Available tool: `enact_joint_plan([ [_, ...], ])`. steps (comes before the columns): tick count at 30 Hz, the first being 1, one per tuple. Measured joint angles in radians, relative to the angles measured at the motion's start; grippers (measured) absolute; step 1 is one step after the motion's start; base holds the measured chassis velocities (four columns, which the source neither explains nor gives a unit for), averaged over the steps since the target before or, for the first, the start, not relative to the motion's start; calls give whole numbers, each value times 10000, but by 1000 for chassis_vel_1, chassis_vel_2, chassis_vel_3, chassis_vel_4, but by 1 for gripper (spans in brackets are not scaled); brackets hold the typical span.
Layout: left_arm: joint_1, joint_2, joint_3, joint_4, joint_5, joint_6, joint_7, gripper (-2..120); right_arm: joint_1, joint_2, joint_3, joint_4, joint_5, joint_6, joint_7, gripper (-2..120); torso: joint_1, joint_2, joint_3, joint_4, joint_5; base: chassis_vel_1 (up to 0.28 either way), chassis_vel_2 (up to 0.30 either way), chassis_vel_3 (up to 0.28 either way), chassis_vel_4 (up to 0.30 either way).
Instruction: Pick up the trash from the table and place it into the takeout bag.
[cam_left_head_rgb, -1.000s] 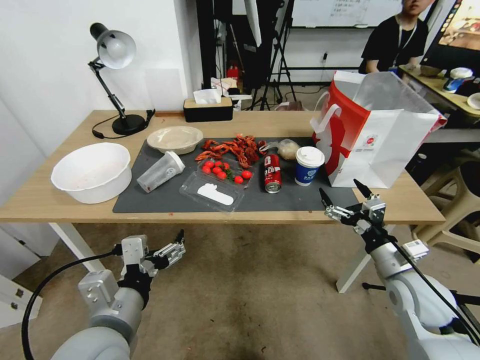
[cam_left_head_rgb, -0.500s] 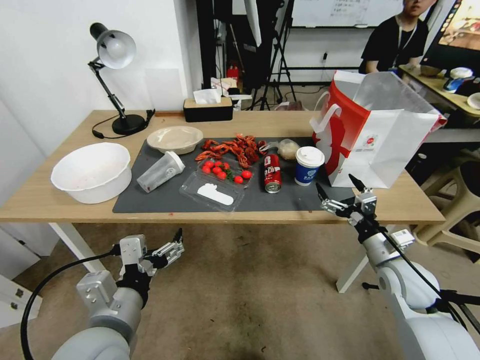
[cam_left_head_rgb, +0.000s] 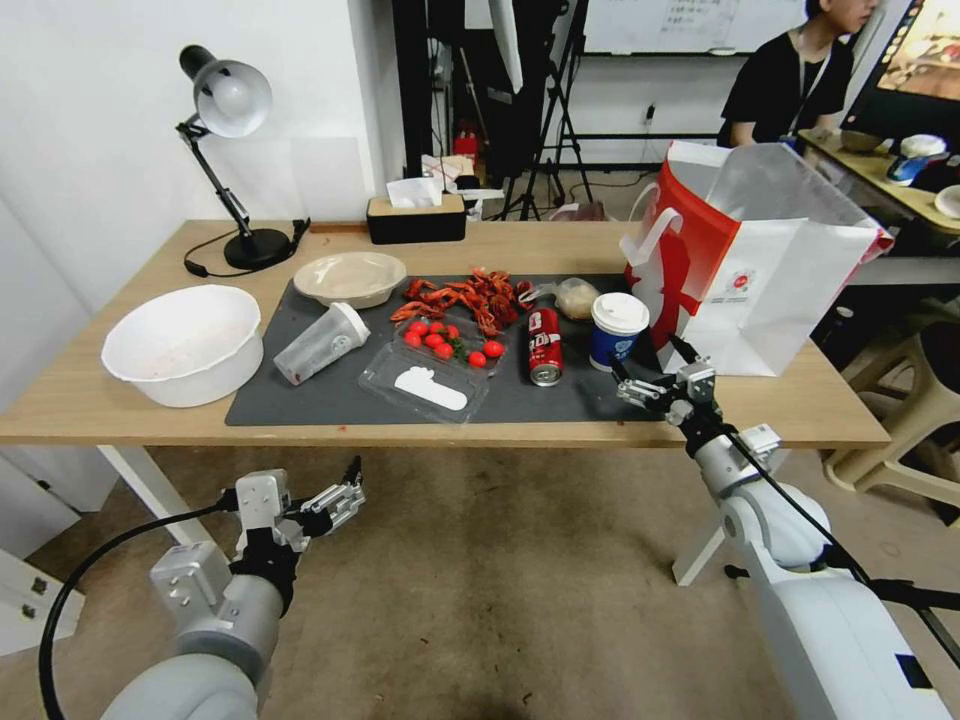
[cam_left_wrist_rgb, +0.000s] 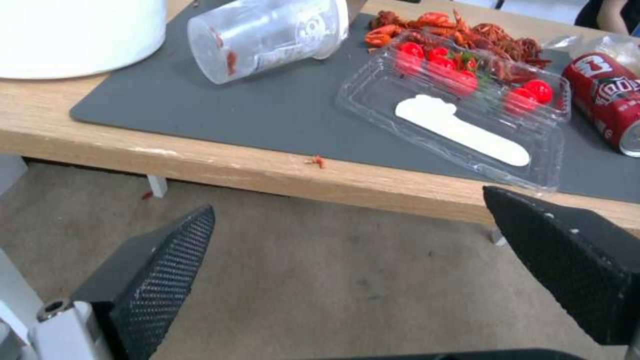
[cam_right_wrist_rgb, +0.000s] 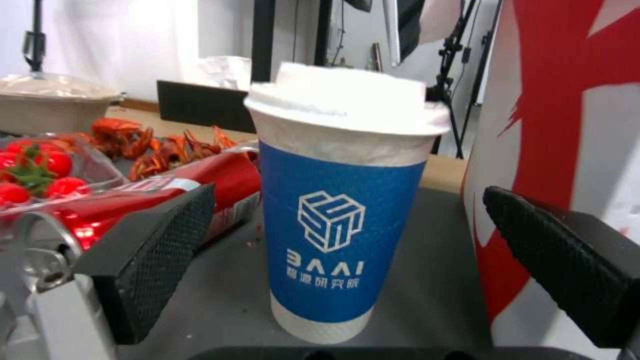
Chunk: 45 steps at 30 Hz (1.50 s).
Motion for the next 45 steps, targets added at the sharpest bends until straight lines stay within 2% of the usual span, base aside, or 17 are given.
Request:
enact_joint_plan([
  [17,-6,6,-28,76,2,-80,-8,100,961,320,-805,-868,-165,-887,434,100,1,0,0,-1,1,0,0,0,0],
  [33,-8,-11,-31,94,2,-120,-9,100,1203,355,-1020,-1151,-127,-1087,511,100,0,0,0,0,0,0,0,0,0],
  [34,-8,-12,-31,94,2,-122,-9,100,1219,360,-1034,-1174,-127,-1108,528,95,1,-1,0,0,0,0,0,0,0],
  [37,-7,-14,-33,95,2,-124,-9,100,1231,366,-1047,-1192,-127,-1136,546,89,0,0,0,0,1,0,0,0,0],
  [38,-4,-17,-39,101,4,-131,-9,100,1270,392,-1076,-1234,-109,-1235,593,81,0,0,0,-1,2,0,0,0,0],
  [39,-4,-17,-39,101,4,-131,-9,100,1270,392,-1076,-1234,-109,-1235,593,81,0,0,0,-1,2,0,0,0,0],
  [43,1,-48,-45,120,18,-162,-11,100,1358,543,-1142,-1282,-104,-1552,820,61,1,0,-1,0,1,0,0,0,0],
  [45,0,-50,-45,121,18,-163,-12,100,1369,560,-1142,-1308,-113,-1577,826,58,1,0,0,0,1,0,0,0,0],
])
